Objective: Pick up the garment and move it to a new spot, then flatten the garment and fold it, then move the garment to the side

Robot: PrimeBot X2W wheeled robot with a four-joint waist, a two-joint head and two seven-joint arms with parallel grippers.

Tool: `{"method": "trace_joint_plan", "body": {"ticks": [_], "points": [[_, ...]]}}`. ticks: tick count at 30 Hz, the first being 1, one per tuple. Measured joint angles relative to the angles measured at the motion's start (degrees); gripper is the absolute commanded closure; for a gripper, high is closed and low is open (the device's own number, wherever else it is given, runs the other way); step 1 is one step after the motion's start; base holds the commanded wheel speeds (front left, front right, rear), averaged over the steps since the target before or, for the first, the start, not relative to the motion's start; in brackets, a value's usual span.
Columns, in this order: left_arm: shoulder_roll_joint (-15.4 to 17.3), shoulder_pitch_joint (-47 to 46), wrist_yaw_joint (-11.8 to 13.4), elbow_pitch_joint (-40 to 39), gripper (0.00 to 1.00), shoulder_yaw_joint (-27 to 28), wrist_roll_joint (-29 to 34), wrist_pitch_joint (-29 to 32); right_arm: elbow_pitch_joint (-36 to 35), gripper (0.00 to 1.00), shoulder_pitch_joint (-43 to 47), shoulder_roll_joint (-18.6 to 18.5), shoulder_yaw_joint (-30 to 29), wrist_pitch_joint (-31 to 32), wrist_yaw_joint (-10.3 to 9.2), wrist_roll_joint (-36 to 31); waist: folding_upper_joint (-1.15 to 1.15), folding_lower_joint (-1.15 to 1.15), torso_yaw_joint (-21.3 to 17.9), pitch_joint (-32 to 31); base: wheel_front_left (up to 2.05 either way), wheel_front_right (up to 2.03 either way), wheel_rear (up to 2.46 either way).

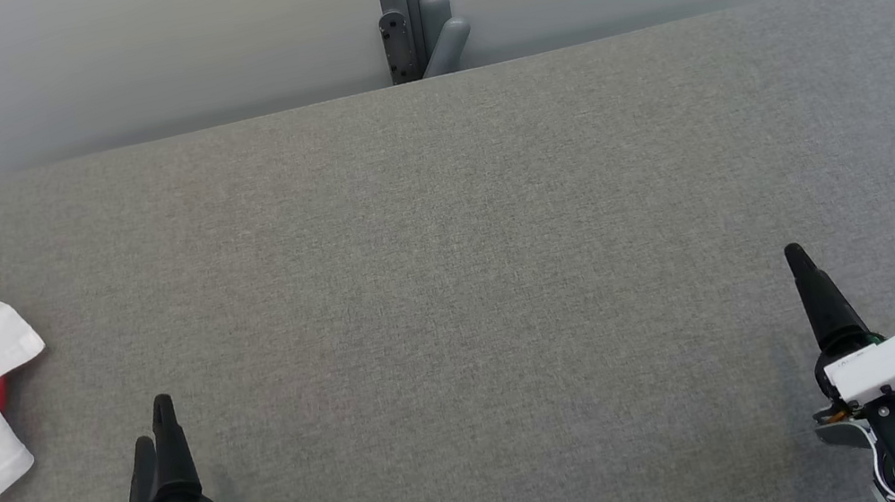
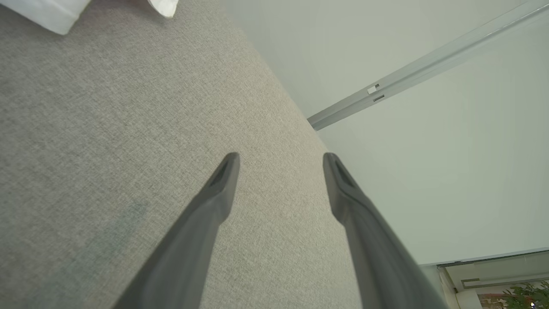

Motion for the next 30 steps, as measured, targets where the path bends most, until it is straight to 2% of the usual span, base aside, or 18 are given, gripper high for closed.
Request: {"method": "trace_joint_plan", "body": {"ticks": [17,30], "points": [[0.1,0.1,0.9,0.9,0.00,-1.7,14.0,-3.5,0.1,0.00,0.4,1.6,-2.3,-1.7,0.00,-17.9,0.00,0.00,0.0,0.2,0.00,0.00,0.00],[0.1,0.4,1.3,1.3,0.00,-2.6,22.6,-5.5,-0.2,0.00,1.2,2.7,-3.8,-2.8,0.00,-28.3,0.00,0.00,0.1,0.3,0.00,0.00,0.00]]}}
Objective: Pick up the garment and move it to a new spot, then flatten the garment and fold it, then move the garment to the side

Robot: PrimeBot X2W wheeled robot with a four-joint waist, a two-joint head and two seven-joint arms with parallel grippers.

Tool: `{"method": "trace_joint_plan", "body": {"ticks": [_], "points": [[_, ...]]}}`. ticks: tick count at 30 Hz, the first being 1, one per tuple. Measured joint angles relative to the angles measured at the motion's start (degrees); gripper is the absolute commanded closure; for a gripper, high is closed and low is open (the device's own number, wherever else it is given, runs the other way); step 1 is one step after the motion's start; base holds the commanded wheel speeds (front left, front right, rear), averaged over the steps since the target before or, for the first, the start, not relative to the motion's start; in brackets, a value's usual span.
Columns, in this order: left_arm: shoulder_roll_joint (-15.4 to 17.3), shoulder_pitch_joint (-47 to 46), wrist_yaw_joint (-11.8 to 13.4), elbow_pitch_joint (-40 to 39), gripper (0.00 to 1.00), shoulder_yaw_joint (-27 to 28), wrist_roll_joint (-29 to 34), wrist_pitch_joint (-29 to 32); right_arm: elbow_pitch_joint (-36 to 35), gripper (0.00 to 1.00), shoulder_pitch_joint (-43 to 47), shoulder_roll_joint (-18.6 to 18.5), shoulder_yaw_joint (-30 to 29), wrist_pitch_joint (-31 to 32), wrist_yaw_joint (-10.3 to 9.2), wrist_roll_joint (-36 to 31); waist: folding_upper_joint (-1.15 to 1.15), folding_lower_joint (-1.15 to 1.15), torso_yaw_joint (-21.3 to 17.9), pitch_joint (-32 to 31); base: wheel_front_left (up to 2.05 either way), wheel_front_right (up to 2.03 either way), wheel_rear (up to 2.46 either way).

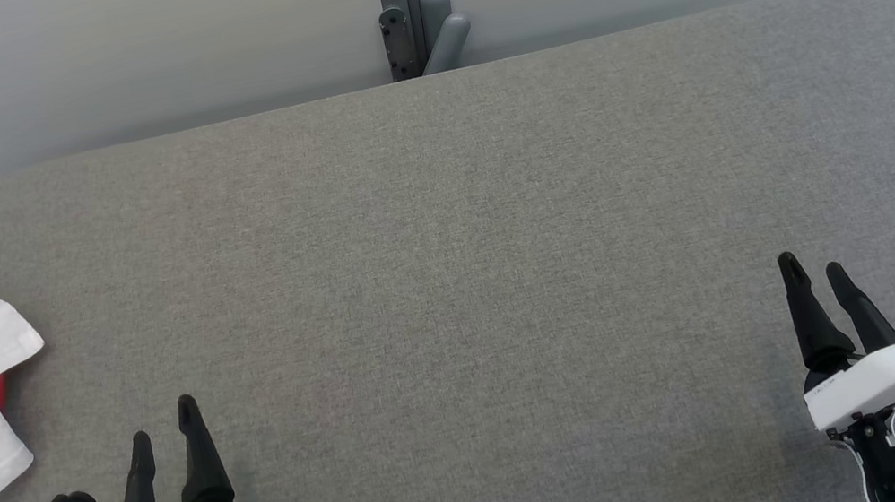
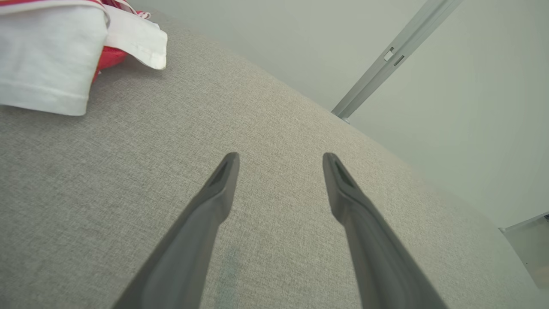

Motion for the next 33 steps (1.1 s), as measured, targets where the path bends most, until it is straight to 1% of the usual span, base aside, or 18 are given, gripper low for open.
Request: {"method": "trace_joint_plan", "body": {"ticks": [12,33], "points": [[0.0,0.4,0.0,0.0,0.00,-0.8,8.3,-1.8,-0.7,0.00,0.2,0.9,-1.3,-1.0,0.00,-8.7,0.00,0.00,0.0,0.2,0.00,0.00,0.00],[0.1,0.6,-0.3,0.3,0.00,-2.9,19.8,-4.5,-0.8,0.00,0.7,1.7,-2.3,-2.4,0.01,-22.0,0.00,0.00,0.1,0.3,0.00,0.00,0.00]]}}
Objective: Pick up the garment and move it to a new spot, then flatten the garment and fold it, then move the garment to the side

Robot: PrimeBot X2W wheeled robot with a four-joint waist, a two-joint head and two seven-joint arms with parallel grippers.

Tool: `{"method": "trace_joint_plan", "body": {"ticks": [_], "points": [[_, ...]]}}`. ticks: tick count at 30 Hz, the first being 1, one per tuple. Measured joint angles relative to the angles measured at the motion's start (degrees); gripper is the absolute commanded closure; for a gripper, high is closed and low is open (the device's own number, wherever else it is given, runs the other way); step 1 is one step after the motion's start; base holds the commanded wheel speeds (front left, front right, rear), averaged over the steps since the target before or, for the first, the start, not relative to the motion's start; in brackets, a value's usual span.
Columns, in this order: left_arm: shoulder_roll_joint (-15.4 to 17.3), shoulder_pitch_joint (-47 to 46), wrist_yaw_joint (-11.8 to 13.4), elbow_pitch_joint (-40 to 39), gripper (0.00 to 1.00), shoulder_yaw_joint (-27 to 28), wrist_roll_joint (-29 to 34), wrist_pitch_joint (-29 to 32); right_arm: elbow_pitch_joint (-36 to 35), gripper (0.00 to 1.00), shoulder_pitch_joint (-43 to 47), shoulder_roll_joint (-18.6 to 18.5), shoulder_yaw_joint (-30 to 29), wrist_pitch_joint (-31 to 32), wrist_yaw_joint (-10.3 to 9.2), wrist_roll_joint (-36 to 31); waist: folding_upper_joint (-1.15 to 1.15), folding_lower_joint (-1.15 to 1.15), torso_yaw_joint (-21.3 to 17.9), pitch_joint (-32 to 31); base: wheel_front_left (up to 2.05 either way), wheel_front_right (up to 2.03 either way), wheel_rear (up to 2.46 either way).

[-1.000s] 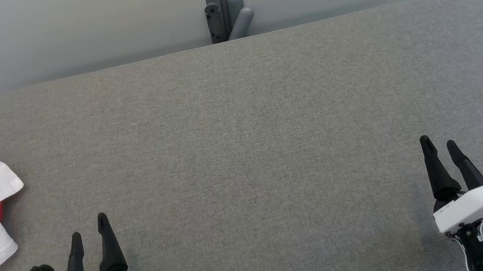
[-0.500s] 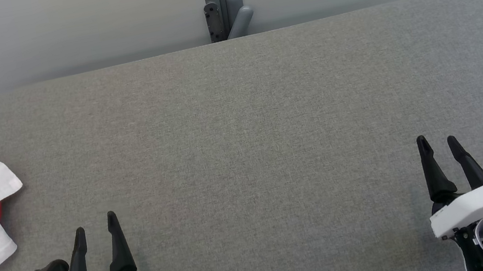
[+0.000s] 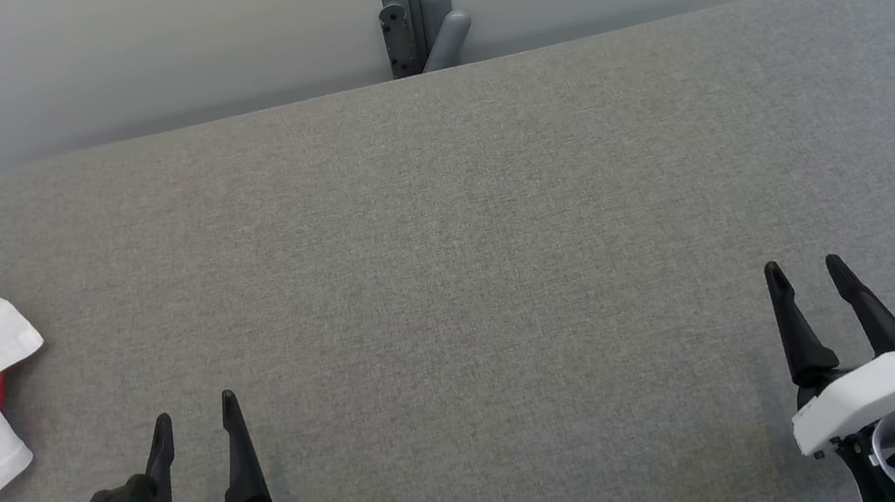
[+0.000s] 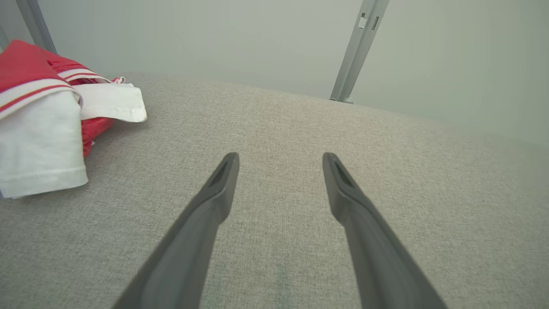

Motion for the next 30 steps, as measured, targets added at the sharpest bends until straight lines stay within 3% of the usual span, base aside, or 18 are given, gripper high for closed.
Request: {"method": "trace_joint_plan", "body": {"ticks": [30], "points": [[0.1,0.7,0.6,1.9,0.00,-1.3,13.3,-3.1,1.8,0.00,0.5,1.6,-2.7,-1.6,0.01,-17.4,0.00,0.00,0.1,-0.2,0.00,0.00,0.00]]}}
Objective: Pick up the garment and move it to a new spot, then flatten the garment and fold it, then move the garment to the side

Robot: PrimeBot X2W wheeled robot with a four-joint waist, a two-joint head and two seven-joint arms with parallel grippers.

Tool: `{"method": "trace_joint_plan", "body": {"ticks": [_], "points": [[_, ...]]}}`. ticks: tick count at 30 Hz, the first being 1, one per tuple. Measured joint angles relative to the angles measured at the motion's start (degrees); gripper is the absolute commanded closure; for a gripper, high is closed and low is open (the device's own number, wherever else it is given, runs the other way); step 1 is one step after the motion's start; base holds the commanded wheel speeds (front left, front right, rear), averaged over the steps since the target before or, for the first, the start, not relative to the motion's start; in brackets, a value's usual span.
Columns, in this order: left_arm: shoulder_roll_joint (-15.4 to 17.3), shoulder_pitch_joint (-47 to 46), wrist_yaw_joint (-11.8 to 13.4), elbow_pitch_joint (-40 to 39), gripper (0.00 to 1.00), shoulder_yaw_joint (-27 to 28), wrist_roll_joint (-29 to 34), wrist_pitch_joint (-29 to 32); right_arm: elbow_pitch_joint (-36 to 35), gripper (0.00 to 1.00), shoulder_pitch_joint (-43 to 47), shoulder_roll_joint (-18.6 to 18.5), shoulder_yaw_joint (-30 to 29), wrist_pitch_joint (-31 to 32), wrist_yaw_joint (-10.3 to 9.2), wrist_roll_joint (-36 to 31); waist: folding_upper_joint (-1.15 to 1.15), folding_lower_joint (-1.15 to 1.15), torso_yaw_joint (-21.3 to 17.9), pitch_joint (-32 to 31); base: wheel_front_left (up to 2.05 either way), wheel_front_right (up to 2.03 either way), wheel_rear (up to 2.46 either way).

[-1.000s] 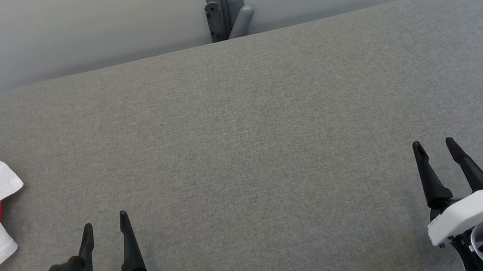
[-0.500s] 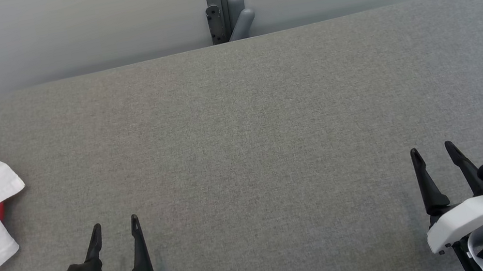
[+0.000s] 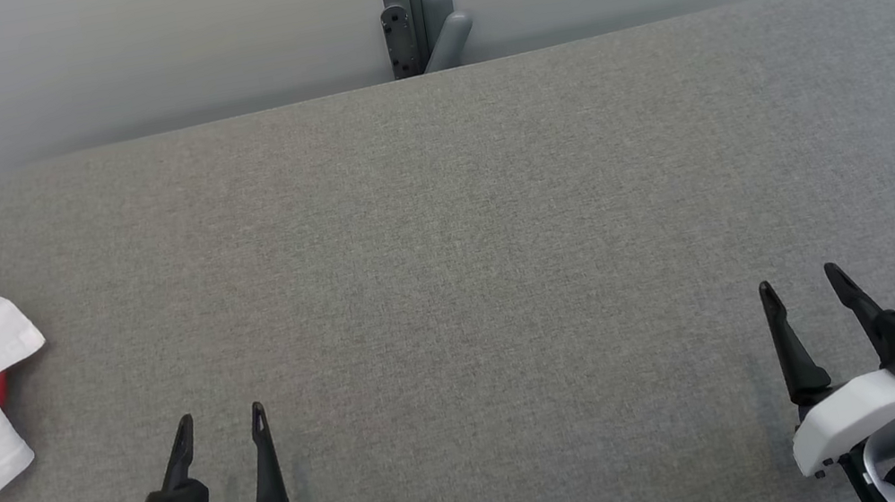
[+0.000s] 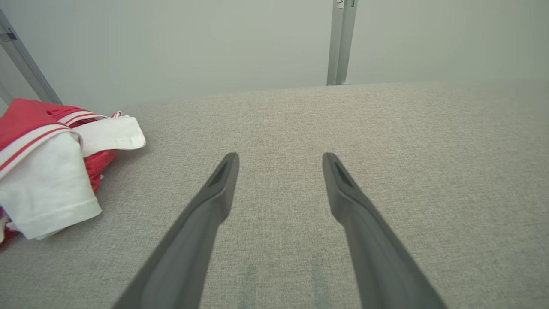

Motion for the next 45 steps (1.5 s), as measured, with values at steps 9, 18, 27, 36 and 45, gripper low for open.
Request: {"method": "trace_joint_plan", "body": {"ticks": [9,18,27,36,45], "points": [[0.0,0.0,0.1,0.1,0.00,0.0,0.3,-0.2,0.0,0.00,0.0,0.3,-0.5,-0.2,0.00,-0.7,0.00,0.00,0.5,0.3,0.00,0.00,0.00],[0.0,0.1,1.0,0.6,0.00,0.2,-1.4,-0.3,0.5,0.00,0.8,0.1,2.3,-0.2,0.00,0.9,0.00,0.00,4.7,0.2,0.00,0.00,0.00],[0.0,1.2,1.1,1.7,0.00,2.6,-1.6,-0.3,0.4,0.00,0.8,0.3,5.2,-0.2,0.01,1.4,0.00,0.00,13.7,0.2,0.00,0.00,0.00],[0.0,3.3,1.4,2.4,0.00,6.4,-2.3,-0.3,0.8,0.00,-0.4,0.3,7.7,-0.2,0.00,1.4,0.00,0.00,24.5,0.5,0.00,0.00,0.00],[0.1,4.4,2.5,1.4,0.00,7.2,-4.6,-0.3,2.2,0.00,-3.3,-0.4,10.6,-0.2,0.03,2.0,0.00,0.00,30.0,2.0,0.00,0.00,0.00]]}}
